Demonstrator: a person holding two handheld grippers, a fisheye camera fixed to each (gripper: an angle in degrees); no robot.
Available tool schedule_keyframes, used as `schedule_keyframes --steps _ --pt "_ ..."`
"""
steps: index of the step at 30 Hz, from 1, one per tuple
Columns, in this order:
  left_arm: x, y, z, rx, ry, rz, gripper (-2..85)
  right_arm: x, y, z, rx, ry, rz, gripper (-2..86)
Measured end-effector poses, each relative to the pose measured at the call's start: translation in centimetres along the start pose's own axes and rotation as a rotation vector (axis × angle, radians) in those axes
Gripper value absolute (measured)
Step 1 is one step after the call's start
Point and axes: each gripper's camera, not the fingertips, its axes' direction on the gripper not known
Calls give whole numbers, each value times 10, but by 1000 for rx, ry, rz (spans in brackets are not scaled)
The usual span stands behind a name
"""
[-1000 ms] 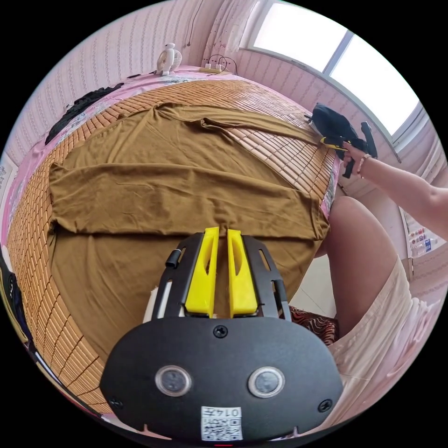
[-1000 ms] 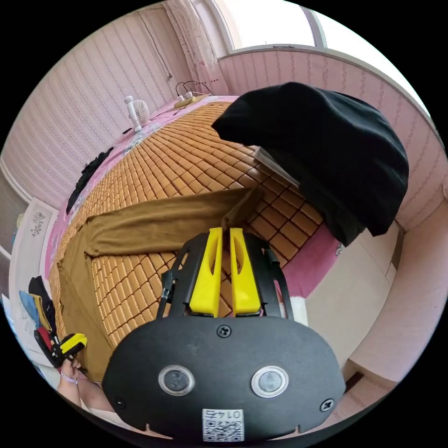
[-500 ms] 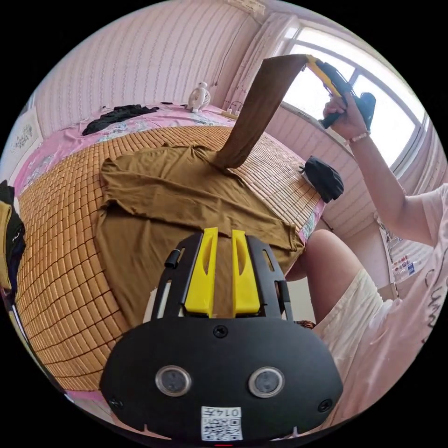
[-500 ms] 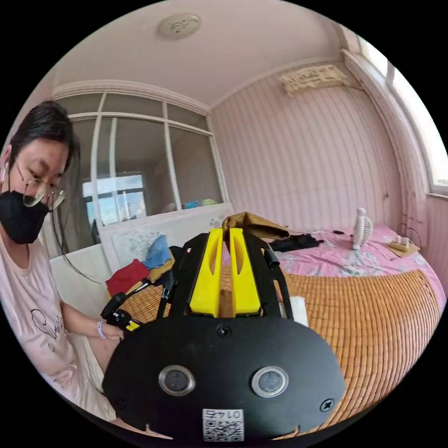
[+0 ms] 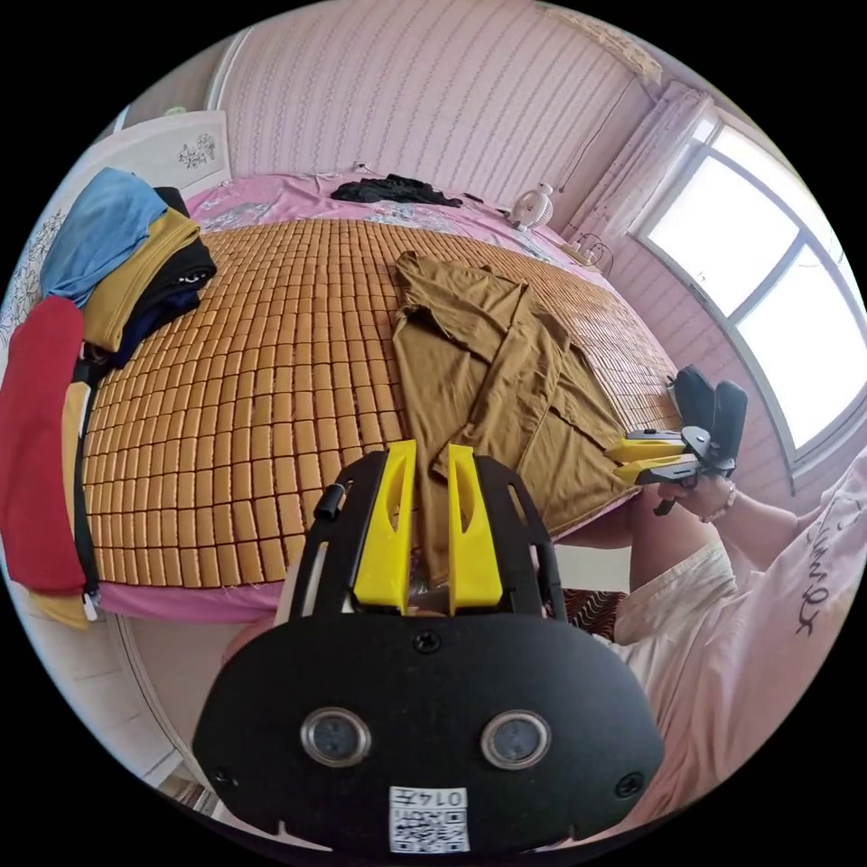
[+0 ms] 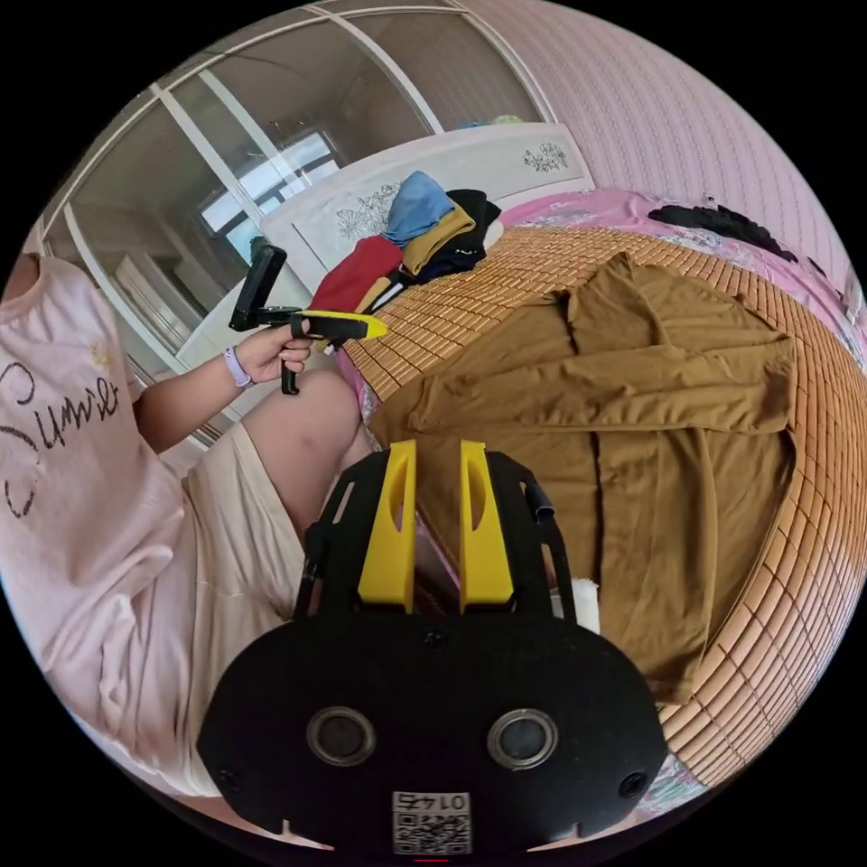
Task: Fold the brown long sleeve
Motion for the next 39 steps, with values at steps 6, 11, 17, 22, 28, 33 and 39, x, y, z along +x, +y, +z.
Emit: schedule_keyframes --steps 6,11,17,22,28,33,39 --pt "10 -22 56 -157 0 91 75 -43 -54 43 -89 137 -150 93" --pt "8 -27 90 -247 -91 108 61 -57 -98 88 -130 201 -194 81" --pt "6 -30 82 -255 -137 161 -5 -51 -124 79 -208 176 -212 9" --pt "7 -27 53 -207 -118 204 -8 -58 -138 21 -107 69 -230 2" --pt "-29 -17 84 -343 -107 131 26 -34 -129 43 -220 27 -156 33" --pt "-67 -32 63 -208 -14 59 50 4 -123 -13 -117 86 -141 89" --pt "-112 -116 72 -77 2 134 62 134 -139 -93 34 404 78 91"
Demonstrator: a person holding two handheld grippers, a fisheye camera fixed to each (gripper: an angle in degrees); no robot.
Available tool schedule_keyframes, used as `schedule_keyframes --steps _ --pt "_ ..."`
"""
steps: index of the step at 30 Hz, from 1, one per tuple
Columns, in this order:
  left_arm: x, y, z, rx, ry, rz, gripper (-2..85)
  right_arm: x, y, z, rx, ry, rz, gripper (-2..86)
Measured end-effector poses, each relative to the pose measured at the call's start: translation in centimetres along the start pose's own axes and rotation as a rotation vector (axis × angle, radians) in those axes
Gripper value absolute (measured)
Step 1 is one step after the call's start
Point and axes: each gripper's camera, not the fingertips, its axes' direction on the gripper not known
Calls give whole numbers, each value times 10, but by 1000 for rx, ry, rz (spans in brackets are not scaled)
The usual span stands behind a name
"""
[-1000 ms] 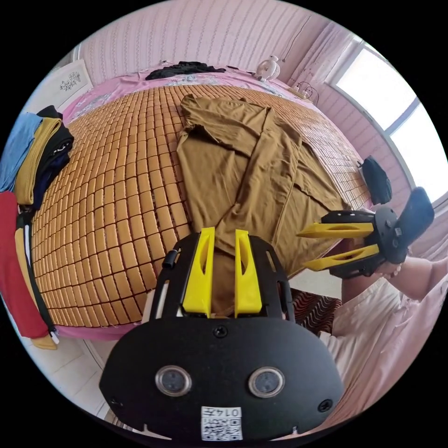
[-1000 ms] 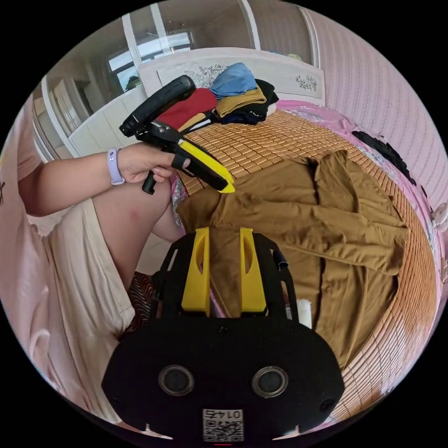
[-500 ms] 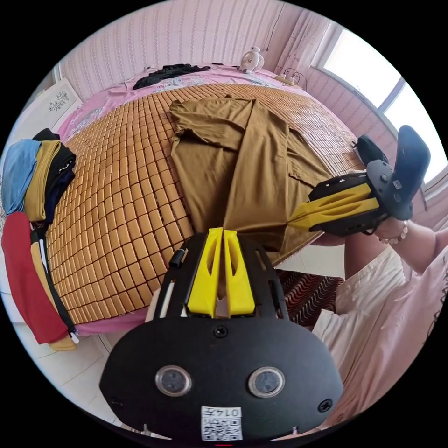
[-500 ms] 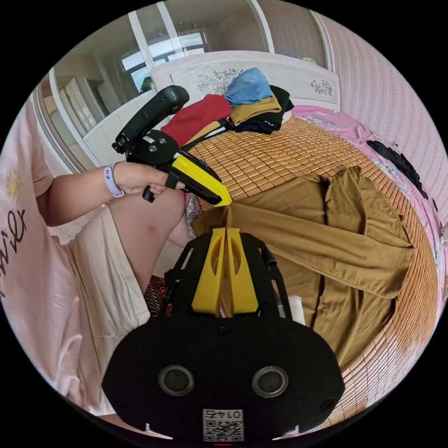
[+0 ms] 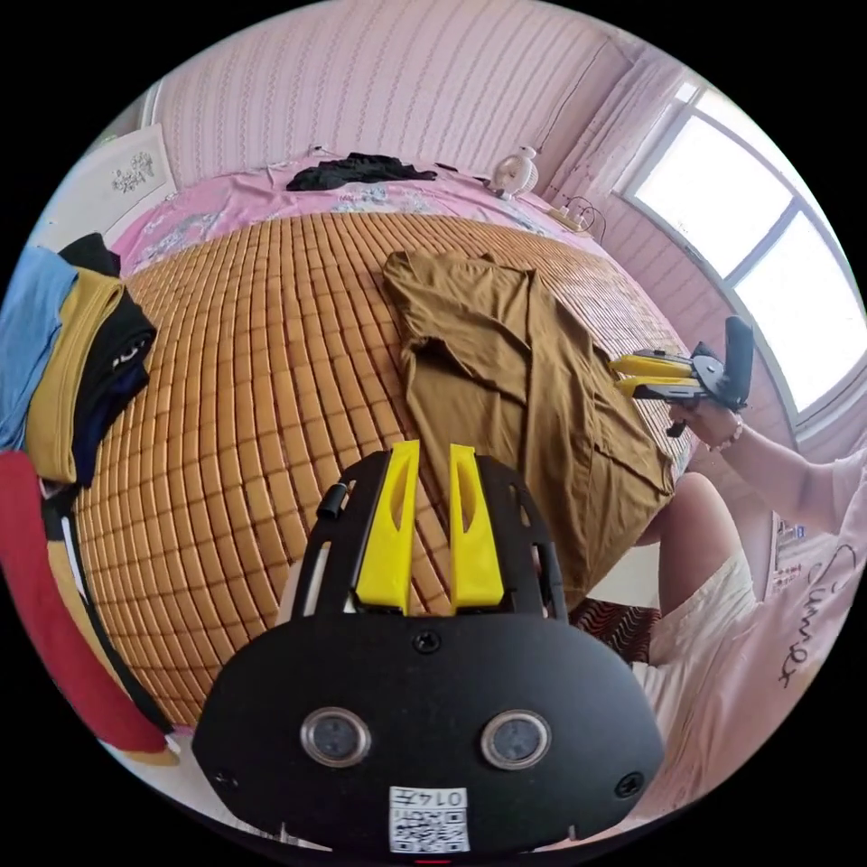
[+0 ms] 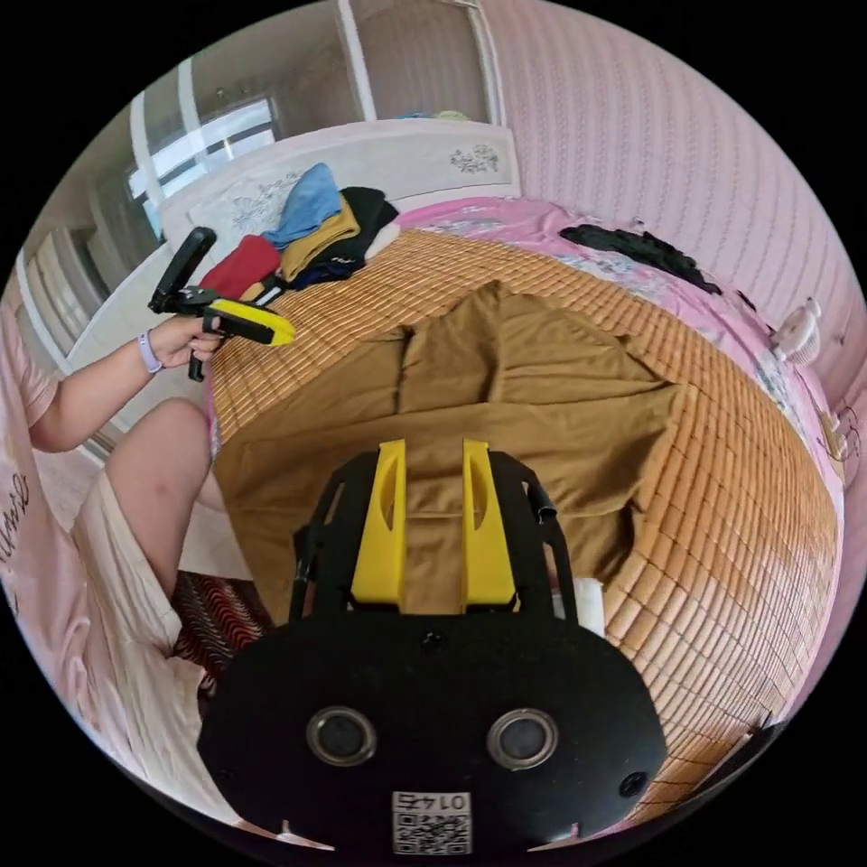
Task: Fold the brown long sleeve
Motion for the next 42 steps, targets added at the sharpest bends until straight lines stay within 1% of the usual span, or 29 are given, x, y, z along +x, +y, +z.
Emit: schedule_keyframes --steps 1,2,4,7,12,14,15,16,17,19,21,23,27,29,31,33,35,36,38,40,41,42 --pt "-11 -22 8 23 4 10 63 28 -7 2 3 59 38 89" --pt "-23 -44 18 42 24 6 62 40 -12 5 -7 83 47 88" --pt "-41 -76 37 57 64 -29 62 89 -26 18 -24 144 138 86" --pt "-61 -126 74 36 92 -68 64 144 -40 32 -14 164 289 90" --pt "-66 -182 114 70 61 -90 112 197 -58 59 -44 195 395 121" --pt "-69 -203 136 27 58 -117 119 211 -61 68 -99 175 441 122" --pt "-71 -207 142 8 51 -122 114 217 -62 73 -151 114 442 114" --pt "-74 -213 154 -35 44 -139 91 222 -61 74 -156 58 437 87" --pt "-78 -215 163 -59 43 -169 52 224 -59 73 -150 45 446 73" --pt "-82 -216 166 -58 83 -189 20 232 -56 62 -120 51 451 26" --pt "-83 -218 162 -34 85 -203 5 237 -57 47 -88 75 421 18" --pt "-81 -223 145 32 53 -183 -3 243 -58 26 -35 93 404 13" --pt "-76 -230 111 157 77 -173 -7 253 -59 -28 70 86 410 9" --pt "-70 -224 89 208 88 -166 -7 251 -55 -53 116 60 393 8" --pt "-65 -215 70 236 140 -139 -7 240 -40 -91 175 -17 360 9" --pt "-57 -197 48 257 166 -84 -7 222 -20 -122 203 -81 300 9" --pt "-42 -157 13 267 224 5 -5 197 9 -151 199 -141 217 11" --pt "-38 -143 5 263 240 29 -4 178 33 -166 164 -185 158 14" --pt "-17 -80 -15 194 264 106 2 150 75 -176 61 -257 103 18" --pt "-7 -29 -13 101 247 87 14 119 138 -164 -126 -293 131 31" --pt "-3 3 -8 31 211 50 23 113 153 -158 -183 -283 151 35" --pt "-2 17 -5 -2 187 25 27 102 179 -149 -292 -252 191 44"
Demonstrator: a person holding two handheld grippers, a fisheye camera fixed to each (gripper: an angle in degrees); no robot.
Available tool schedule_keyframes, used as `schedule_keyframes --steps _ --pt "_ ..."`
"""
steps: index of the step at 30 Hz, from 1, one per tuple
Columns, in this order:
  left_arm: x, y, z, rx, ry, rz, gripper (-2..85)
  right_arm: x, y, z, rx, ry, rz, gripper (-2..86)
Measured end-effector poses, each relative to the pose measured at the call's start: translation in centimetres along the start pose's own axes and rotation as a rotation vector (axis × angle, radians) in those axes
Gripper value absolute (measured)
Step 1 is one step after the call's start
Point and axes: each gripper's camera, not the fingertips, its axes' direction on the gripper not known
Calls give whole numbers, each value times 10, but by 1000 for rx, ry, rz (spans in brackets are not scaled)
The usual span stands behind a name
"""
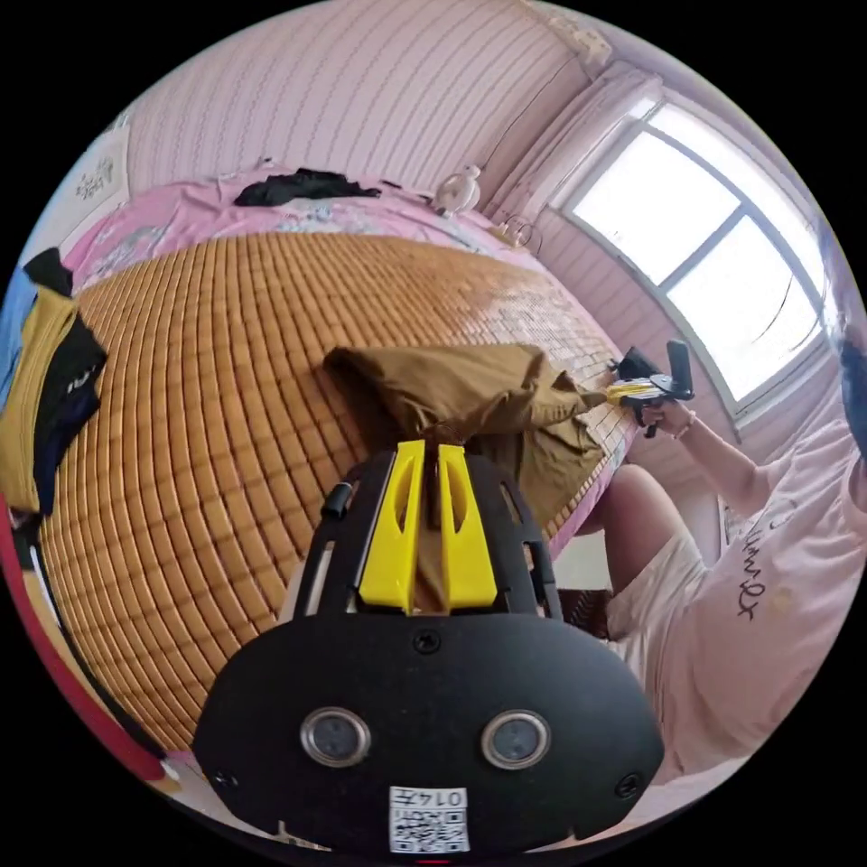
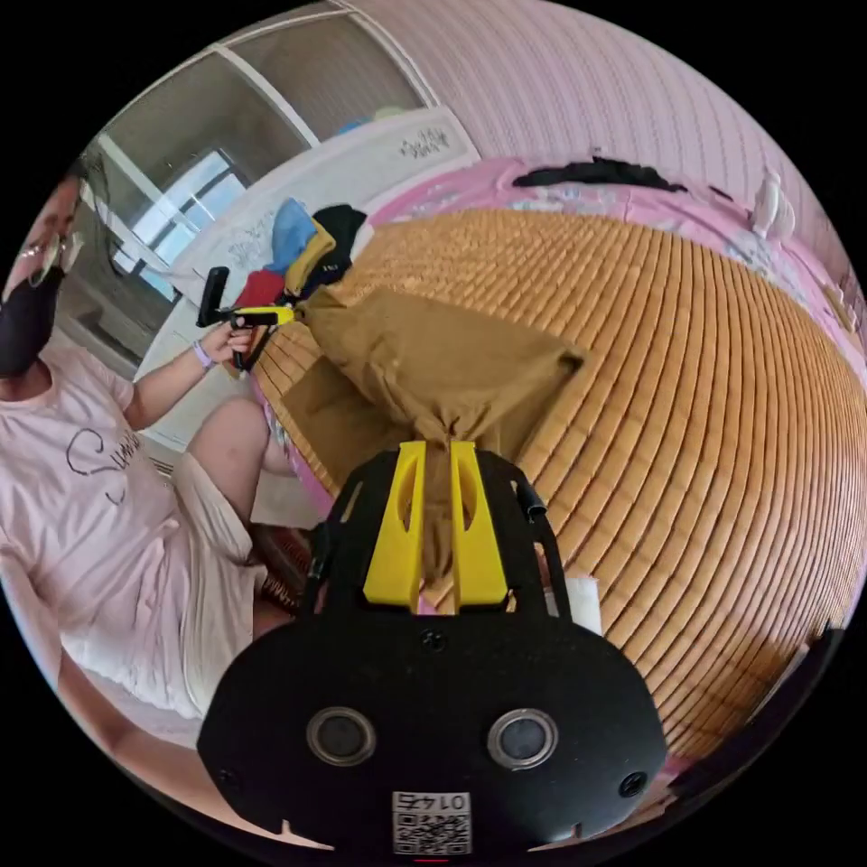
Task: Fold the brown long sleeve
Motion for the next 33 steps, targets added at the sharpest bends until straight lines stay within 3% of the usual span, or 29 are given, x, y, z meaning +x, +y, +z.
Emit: schedule_keyframes --steps 2,5,10,14,18,22,27,33 --pt "8 46 6 -67 -49 -94 36 -7 23 14 -84 30 50 54" --pt "31 64 6 -82 -62 -99 38 -26 28 6 -48 51 64 71" --pt "83 39 26 -54 -50 -4 55 -91 -22 -5 155 79 -76 91" --pt "131 11 79 -110 -40 75 80 -126 -58 22 140 171 -147 105" --pt "153 5 119 -236 -115 143 60 -134 -82 39 1 172 -166 29" --pt "164 3 104 -280 -116 214 -4 -151 -82 4 10 125 -265 3" --pt "169 11 92 -274 -98 191 -2 -159 -86 11 -129 141 -286 -3" --pt "185 21 84 -262 -104 142 44 -165 -112 -31 -39 116 -251 -1"
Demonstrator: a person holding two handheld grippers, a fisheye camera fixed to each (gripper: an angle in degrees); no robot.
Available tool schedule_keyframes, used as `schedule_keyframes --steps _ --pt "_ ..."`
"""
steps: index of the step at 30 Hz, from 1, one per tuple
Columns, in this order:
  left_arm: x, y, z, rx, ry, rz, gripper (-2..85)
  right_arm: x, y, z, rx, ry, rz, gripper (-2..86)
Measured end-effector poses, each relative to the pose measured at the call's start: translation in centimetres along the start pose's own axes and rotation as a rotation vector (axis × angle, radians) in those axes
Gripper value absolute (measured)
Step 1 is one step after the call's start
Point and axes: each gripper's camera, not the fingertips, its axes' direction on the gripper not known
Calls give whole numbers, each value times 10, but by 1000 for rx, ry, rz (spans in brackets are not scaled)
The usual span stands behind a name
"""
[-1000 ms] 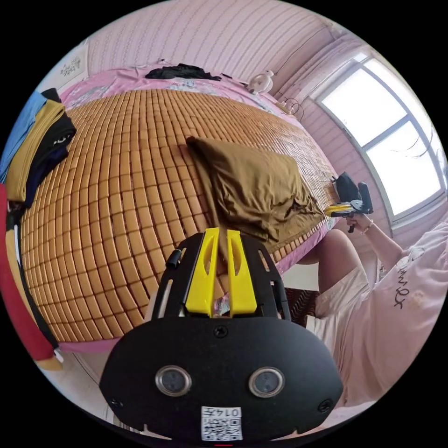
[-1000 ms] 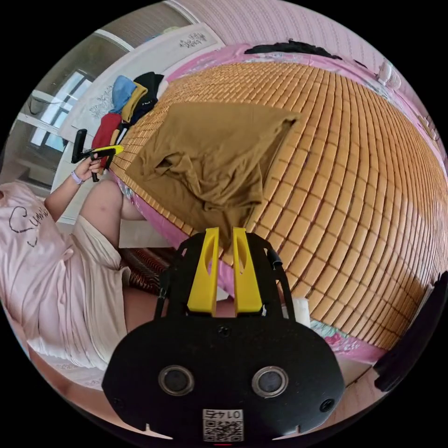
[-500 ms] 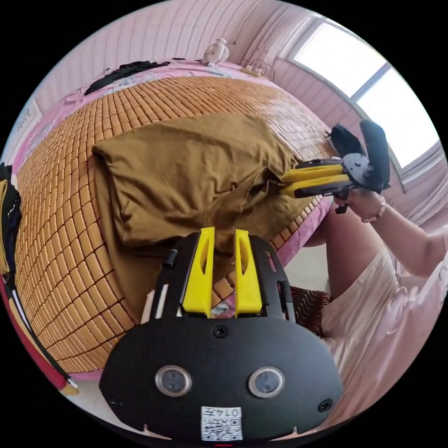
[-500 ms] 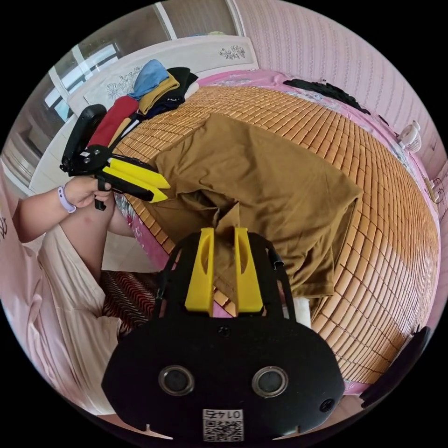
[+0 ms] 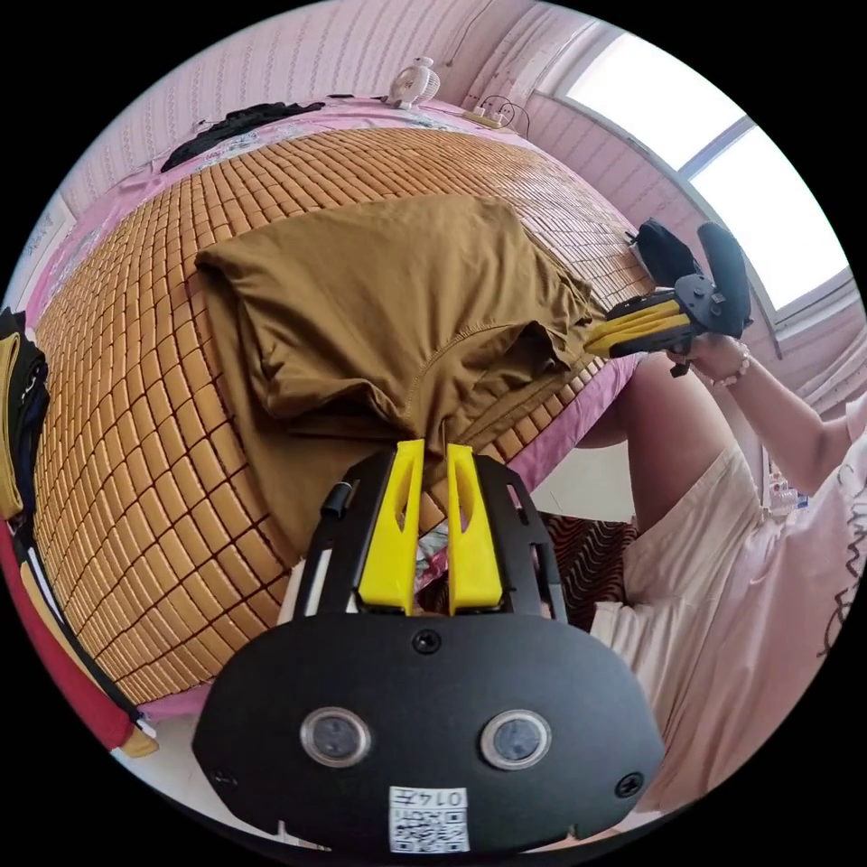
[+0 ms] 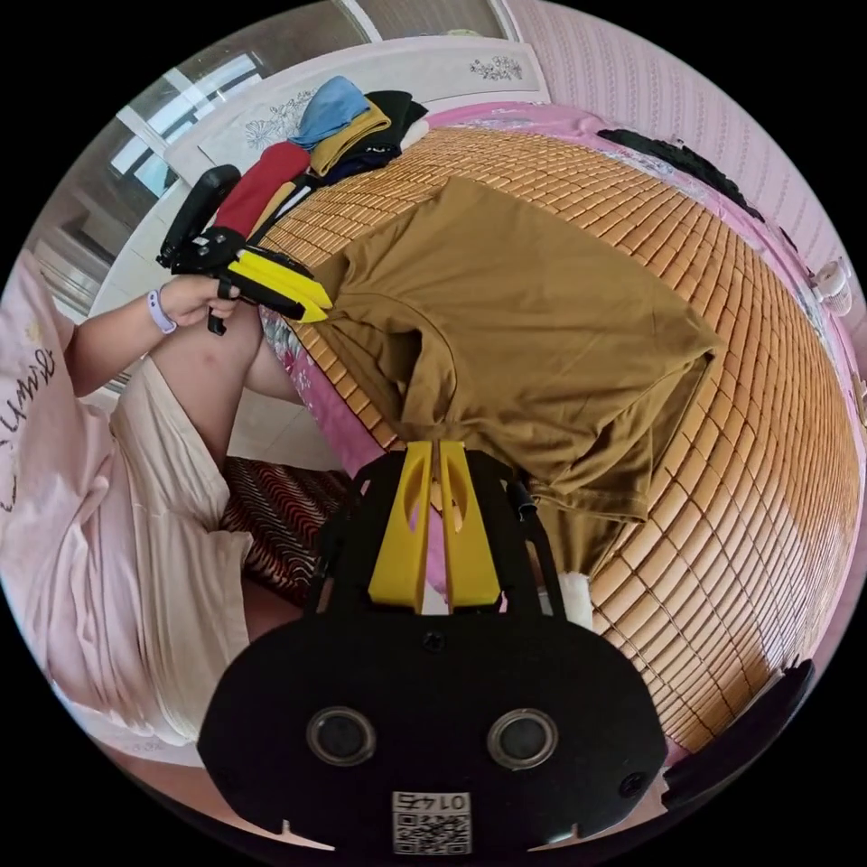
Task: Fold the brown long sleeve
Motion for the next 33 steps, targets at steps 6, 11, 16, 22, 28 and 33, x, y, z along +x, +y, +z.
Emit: schedule_keyframes --steps 6,11,16,22,28,33 --pt "38 -22 -26 100 -70 106 23 -7 -83 -7 41 30 -33 -2" --pt "72 -67 -7 119 -64 176 14 -33 -135 37 -204 -45 -146 -3" --pt "93 -70 33 9 -11 184 0 -58 -150 34 -211 5 -196 -3" --pt "112 -70 4 74 -24 220 -9 -28 -217 -10 -134 -53 -163 -3" --pt "152 -65 27 22 -115 325 -10 1 -332 32 -182 140 -121 -4" --pt "182 -50 29 60 -253 425 -10 11 -383 76 -444 145 -176 -5"
